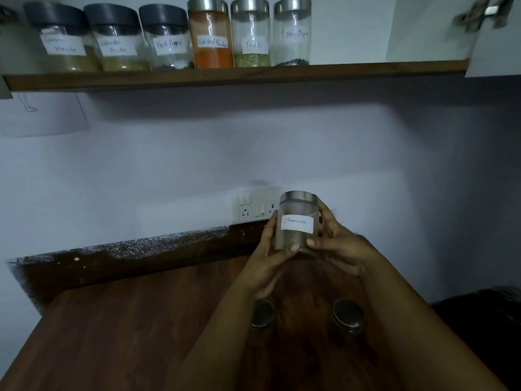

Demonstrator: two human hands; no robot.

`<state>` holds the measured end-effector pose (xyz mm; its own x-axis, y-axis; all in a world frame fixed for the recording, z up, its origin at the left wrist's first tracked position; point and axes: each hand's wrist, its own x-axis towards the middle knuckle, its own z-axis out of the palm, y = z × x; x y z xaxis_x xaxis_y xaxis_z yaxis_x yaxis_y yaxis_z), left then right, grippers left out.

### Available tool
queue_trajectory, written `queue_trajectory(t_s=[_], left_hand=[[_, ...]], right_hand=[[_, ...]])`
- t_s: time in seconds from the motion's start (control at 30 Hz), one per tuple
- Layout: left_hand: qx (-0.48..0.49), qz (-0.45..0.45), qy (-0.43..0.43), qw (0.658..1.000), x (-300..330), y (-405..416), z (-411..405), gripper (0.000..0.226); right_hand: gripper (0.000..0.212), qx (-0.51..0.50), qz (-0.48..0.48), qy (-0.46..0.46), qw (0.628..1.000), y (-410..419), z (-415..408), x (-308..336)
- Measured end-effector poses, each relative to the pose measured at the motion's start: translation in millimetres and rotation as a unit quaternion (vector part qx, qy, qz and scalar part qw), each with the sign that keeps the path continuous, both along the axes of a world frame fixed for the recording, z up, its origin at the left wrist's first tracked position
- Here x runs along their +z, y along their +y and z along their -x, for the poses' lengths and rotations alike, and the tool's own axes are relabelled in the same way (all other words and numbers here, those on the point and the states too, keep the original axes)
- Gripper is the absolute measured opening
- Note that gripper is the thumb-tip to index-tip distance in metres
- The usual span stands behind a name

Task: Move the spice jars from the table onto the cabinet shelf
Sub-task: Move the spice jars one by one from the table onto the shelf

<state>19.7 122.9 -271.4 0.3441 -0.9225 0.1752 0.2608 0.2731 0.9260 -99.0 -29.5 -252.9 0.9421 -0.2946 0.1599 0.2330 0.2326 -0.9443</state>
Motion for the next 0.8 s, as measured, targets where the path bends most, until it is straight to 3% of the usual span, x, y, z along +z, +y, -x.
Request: queue_trajectory(t_s=[0.2, 0.5, 0.67, 0.8], left_hand=[[-0.033, 0.012, -0.033, 0.999, 15, -7, -5, 0.083], [0.041, 0.028, -0.092, 0.995, 51, -43, 3, 0.083], [0.122, 0.096, -0.178, 0.972, 110, -75, 13, 0.059], [0.173, 0.190, -0.241, 0.936, 172, -98, 22, 0.059]], right_hand=[[0.114, -0.006, 0.026, 0.004, 1.000, -13, 8, 14], [0.112, -0.071, 0.088, 0.039, 0.993, -43, 24, 62], [0.112, -0.109, 0.140, -0.038, 0.983, -67, 37, 126], [0.118, -0.159, 0.202, -0.113, 0.960, -82, 41, 189]])
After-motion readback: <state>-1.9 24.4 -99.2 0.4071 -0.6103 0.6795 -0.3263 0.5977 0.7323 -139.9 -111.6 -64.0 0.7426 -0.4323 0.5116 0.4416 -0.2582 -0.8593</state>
